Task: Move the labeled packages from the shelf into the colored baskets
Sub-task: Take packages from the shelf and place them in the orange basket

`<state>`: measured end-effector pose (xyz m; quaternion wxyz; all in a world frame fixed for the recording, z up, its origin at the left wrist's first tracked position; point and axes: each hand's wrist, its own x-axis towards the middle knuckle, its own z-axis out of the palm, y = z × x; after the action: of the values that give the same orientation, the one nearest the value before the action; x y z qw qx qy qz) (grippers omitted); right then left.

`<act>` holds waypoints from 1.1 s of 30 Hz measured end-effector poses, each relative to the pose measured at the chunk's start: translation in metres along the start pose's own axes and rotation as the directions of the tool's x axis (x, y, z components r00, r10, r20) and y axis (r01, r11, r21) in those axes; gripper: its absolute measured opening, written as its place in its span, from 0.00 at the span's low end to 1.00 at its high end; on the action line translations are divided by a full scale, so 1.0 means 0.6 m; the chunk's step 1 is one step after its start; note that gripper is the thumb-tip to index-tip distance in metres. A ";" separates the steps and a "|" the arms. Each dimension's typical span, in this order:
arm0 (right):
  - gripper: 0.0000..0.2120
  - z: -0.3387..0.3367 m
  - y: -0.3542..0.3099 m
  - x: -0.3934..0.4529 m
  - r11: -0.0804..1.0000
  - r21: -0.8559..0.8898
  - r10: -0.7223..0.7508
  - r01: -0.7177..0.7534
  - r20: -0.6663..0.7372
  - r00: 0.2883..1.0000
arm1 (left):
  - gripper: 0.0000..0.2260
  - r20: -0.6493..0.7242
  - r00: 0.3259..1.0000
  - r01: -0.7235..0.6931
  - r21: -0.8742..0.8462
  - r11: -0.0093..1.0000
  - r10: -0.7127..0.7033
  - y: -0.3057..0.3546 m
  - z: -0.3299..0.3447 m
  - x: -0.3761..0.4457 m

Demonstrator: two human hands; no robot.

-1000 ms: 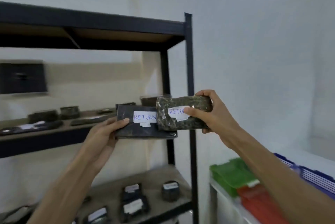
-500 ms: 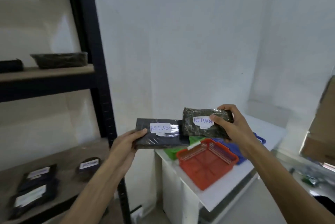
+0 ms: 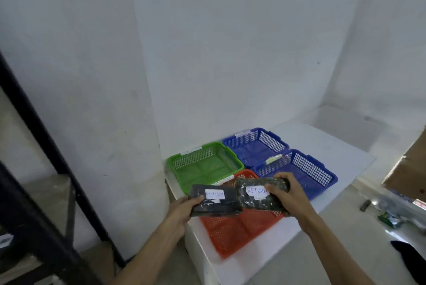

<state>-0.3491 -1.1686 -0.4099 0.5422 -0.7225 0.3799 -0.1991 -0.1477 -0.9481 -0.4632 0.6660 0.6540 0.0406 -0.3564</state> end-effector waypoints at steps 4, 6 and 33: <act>0.15 -0.012 0.068 0.133 0.997 -0.067 0.033 -0.028 0.079 0.996 | 0.17 -0.108 0.993 0.059 0.029 0.998 -0.056 -0.030 0.066 0.091; 0.15 -0.014 0.088 0.202 0.996 -0.082 0.044 -0.034 0.128 0.991 | 0.18 -0.170 0.979 0.125 0.049 0.991 -0.115 -0.033 0.096 0.137; 0.13 0.128 0.249 0.431 0.914 -0.389 0.372 -0.110 0.702 0.608 | 0.34 0.001 0.986 -0.014 0.997 0.079 0.164 -0.143 0.176 0.306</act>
<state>-0.1819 -1.3364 -0.6072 0.5536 -0.7544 0.2364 0.2617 -0.1000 -1.1114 -0.6162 0.0650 0.9514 -0.2140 -0.2118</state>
